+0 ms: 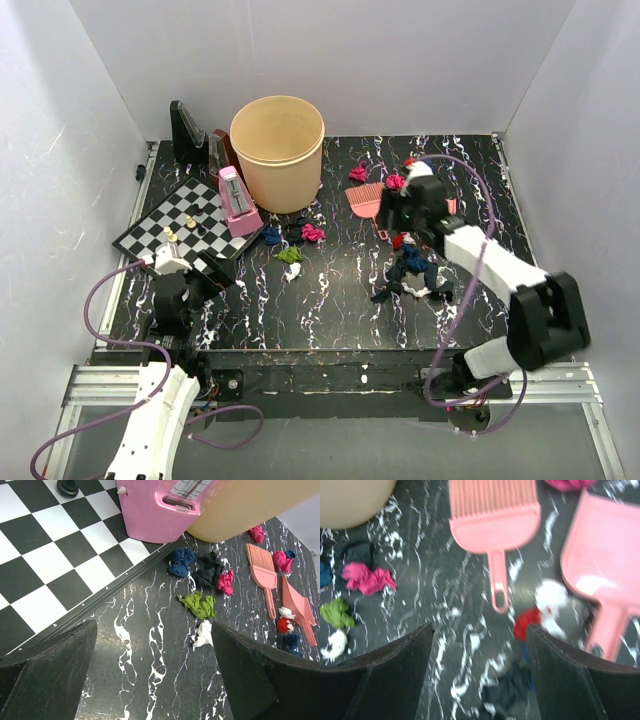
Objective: Sweep away the paper scraps from the table
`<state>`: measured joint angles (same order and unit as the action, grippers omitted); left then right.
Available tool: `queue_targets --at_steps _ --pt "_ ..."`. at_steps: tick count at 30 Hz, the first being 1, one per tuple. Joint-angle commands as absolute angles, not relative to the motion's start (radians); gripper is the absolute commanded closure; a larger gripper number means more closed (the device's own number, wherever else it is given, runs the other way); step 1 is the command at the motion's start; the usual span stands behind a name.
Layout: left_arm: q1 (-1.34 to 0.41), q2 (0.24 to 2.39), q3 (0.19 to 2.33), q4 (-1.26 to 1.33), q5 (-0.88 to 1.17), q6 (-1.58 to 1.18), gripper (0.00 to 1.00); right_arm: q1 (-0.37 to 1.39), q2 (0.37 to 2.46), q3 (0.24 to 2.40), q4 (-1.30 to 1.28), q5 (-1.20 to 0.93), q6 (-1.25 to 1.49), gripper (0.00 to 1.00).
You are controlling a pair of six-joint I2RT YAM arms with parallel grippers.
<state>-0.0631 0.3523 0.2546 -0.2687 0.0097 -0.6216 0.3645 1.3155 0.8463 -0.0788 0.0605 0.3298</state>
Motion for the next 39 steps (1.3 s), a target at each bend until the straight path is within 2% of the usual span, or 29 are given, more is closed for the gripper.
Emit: queue_targets --at_steps 1,6,15,22,24,29,33,39 --pt "-0.064 0.360 0.253 -0.244 0.044 -0.615 0.02 0.426 1.558 1.099 -0.161 0.189 0.215 0.21" --pt "-0.064 0.367 0.252 -0.236 0.043 -0.618 0.02 0.426 1.788 1.307 -0.262 0.193 0.212 0.31" --pt "-0.064 0.382 0.249 -0.222 0.057 -0.621 0.02 0.430 1.947 1.376 -0.290 0.189 0.213 0.32" --pt "-0.064 0.405 0.255 -0.219 0.061 -0.621 0.02 0.442 1.991 1.400 -0.336 0.201 0.210 0.44" --pt "-0.064 0.403 0.255 -0.221 0.060 -0.621 0.02 0.448 2.008 1.417 -0.360 0.209 0.206 0.54" --pt "-0.064 0.400 0.253 -0.224 0.058 -0.621 0.02 0.468 2.037 1.442 -0.390 0.258 0.192 0.65" --pt "-0.064 0.402 0.255 -0.224 0.064 -0.620 0.02 0.492 2.019 1.433 -0.387 0.301 0.179 0.79" --pt "-0.064 0.411 0.256 -0.213 0.106 -0.609 0.06 0.520 1.844 1.365 -0.376 0.290 0.187 0.80"
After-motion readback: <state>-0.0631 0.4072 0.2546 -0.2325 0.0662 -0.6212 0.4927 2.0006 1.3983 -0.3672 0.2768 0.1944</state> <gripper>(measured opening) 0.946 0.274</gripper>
